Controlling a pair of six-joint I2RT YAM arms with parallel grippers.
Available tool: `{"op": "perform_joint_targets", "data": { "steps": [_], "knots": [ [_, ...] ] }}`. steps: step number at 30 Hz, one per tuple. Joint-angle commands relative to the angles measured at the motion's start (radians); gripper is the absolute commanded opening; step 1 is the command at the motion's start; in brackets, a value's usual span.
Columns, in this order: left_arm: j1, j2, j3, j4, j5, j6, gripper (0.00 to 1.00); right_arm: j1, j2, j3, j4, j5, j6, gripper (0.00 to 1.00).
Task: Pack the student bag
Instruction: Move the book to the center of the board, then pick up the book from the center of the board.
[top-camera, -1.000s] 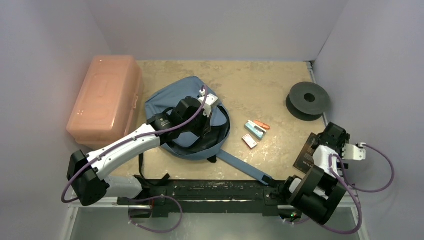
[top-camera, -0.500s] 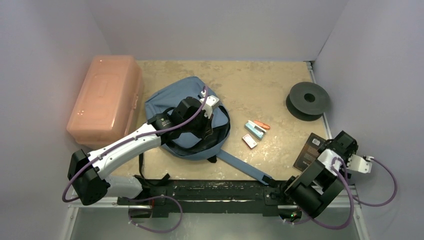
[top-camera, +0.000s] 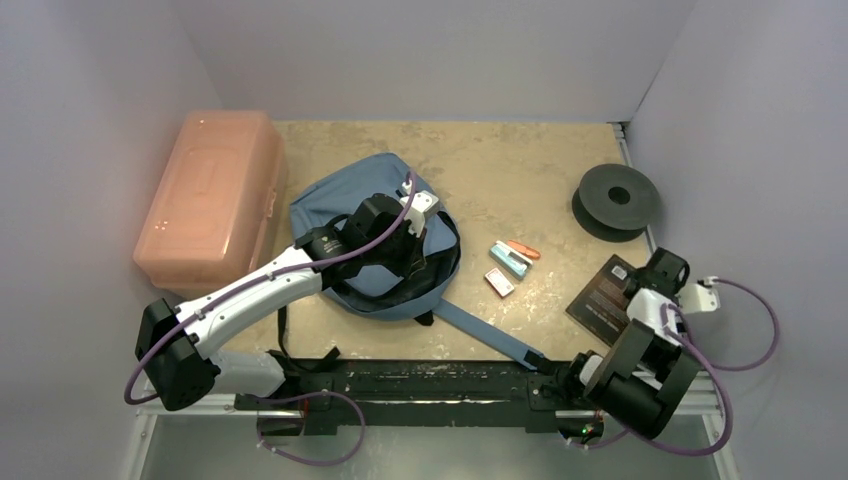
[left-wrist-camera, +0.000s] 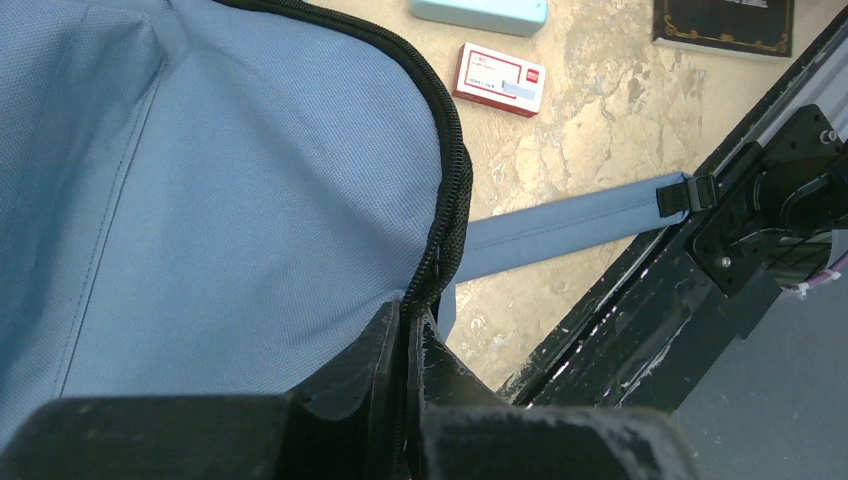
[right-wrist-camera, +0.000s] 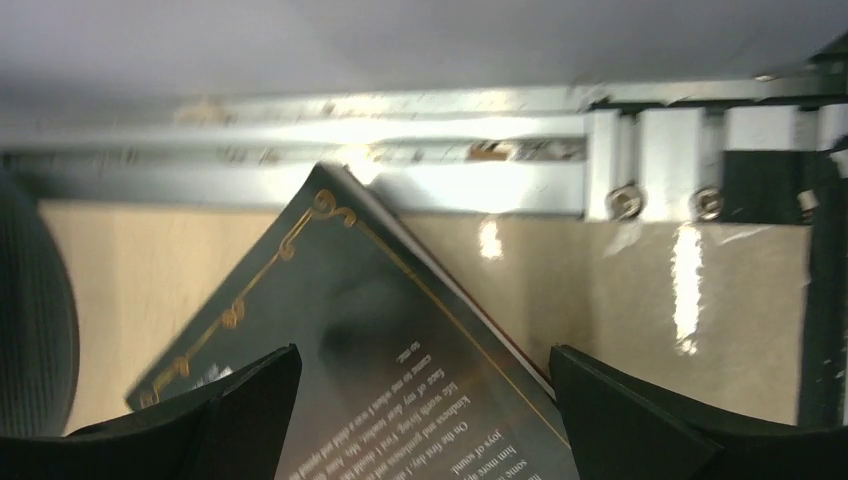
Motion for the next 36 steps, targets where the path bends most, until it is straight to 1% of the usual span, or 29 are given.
{"op": "perform_joint_targets", "data": {
  "steps": [1,4,6,8,10,13,15,16,18,20,21,23,24,27,29,30,32,33,34,36],
  "knots": [
    [-0.001,-0.019,-0.008,0.044,0.028,-0.009,0.00,0.168,-0.016,0.046,-0.086,-0.026,-0.073,0.99],
    [-0.001,-0.043,-0.038,0.056,0.005,0.005,0.04,0.330,0.040,0.059,-0.045,-0.065,-0.089,0.99],
    [-0.001,-0.065,-0.060,0.060,-0.018,0.011,0.09,0.439,0.103,0.089,-0.005,-0.107,-0.115,0.99],
    [-0.002,-0.092,-0.071,0.056,-0.030,0.020,0.17,0.538,0.178,0.140,-0.018,-0.081,-0.126,0.99],
    [-0.001,-0.121,-0.069,0.047,-0.044,0.036,0.26,0.617,0.203,0.172,-0.001,-0.086,-0.160,0.99],
    [-0.004,-0.160,-0.055,0.067,-0.061,0.053,0.41,0.646,0.155,0.177,0.014,-0.117,-0.197,0.99],
    [-0.019,-0.157,-0.037,0.103,-0.079,0.066,0.54,0.646,0.109,0.169,0.021,-0.147,-0.224,0.99],
    [-0.032,-0.142,-0.023,0.126,-0.084,0.076,0.58,0.645,0.089,0.170,0.021,-0.160,-0.241,0.99],
    [-0.067,-0.085,0.011,0.184,-0.089,0.089,0.61,0.637,0.058,0.156,0.025,-0.194,-0.236,0.99],
    [-0.104,-0.007,0.054,0.249,-0.076,0.070,0.62,0.581,0.040,0.124,0.061,-0.276,-0.244,0.99],
    [-0.121,0.036,0.074,0.294,-0.061,0.056,0.62,0.541,0.040,0.105,0.084,-0.356,-0.255,0.99],
    [-0.158,0.133,0.120,0.376,-0.021,0.057,0.62,0.456,0.056,0.074,0.119,-0.505,-0.276,0.93],
    [-0.180,0.177,0.141,0.417,-0.018,0.070,0.62,0.428,0.065,0.063,0.125,-0.543,-0.287,0.89],
    [-0.253,0.301,0.201,0.532,-0.021,0.138,0.62,0.401,0.063,0.041,0.101,-0.523,-0.291,0.88],
    [-0.273,0.384,0.222,0.620,0.002,0.176,0.63,0.390,0.034,0.032,0.087,-0.511,-0.291,0.88],
    [-0.275,0.436,0.247,0.635,0.017,0.176,0.63,0.387,0.019,0.026,0.086,-0.508,-0.291,0.88],
    [-0.274,0.547,0.340,0.589,0.006,0.159,0.59,0.382,0.009,0.015,0.113,-0.521,-0.271,0.88],
    [-0.273,0.608,0.404,0.542,-0.015,0.156,0.56,0.378,0.016,0.010,0.134,-0.548,-0.259,0.88],
    [-0.272,0.682,0.486,0.487,-0.037,0.153,0.53,0.373,0.025,0.005,0.151,-0.582,-0.267,0.86],
    [-0.266,0.780,0.596,0.389,-0.084,0.119,0.43,0.369,0.038,0.001,0.156,-0.588,-0.262,0.85]
  ]
}}
